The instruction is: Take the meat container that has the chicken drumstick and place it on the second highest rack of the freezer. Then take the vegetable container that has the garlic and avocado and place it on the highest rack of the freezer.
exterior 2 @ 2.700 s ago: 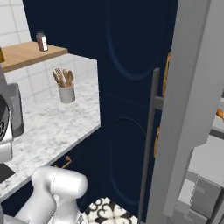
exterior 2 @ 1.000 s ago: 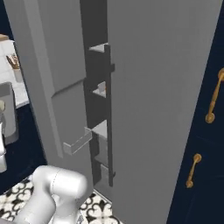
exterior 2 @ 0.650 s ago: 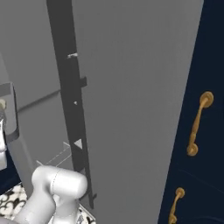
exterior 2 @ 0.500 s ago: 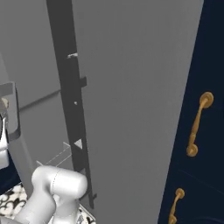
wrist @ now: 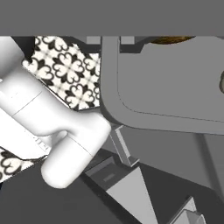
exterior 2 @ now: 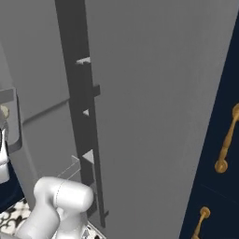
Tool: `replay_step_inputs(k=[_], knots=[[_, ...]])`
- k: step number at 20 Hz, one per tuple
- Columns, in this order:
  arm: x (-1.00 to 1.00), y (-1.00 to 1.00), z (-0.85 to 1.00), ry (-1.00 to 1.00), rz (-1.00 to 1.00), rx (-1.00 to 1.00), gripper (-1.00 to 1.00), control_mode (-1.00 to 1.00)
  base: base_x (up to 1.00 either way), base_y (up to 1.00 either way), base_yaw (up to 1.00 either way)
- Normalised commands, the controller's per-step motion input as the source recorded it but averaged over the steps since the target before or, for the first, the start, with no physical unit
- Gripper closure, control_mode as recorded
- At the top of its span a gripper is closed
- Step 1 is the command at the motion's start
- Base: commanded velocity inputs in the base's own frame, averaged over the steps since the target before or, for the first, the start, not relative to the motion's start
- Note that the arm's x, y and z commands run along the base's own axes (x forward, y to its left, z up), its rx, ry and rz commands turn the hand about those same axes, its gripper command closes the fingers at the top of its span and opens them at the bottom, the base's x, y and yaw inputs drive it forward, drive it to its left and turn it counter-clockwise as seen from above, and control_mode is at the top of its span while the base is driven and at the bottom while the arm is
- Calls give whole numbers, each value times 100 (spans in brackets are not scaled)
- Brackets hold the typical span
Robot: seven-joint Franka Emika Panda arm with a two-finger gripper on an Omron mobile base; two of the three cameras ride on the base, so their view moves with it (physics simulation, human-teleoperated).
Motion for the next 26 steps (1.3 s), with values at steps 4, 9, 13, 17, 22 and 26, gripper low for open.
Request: replay_step_inputs(k=[4, 9, 13, 17, 22, 26], knots=[[0, 0, 0, 0, 0, 0, 100, 100, 28, 38, -10], [0, 0, 8, 0, -6, 2, 100, -100, 3, 0, -8], [-26, -8, 32, -4, -29, 6, 100, -100, 0, 0, 0], [-35, -20, 41, -4, -42, 6, 100, -100, 0, 0, 0], [19, -6, 27, 5, -41, 4, 100, -100, 0, 0, 0], [64, 3, 10, 14, -40, 4, 100, -100, 0, 0, 0]])
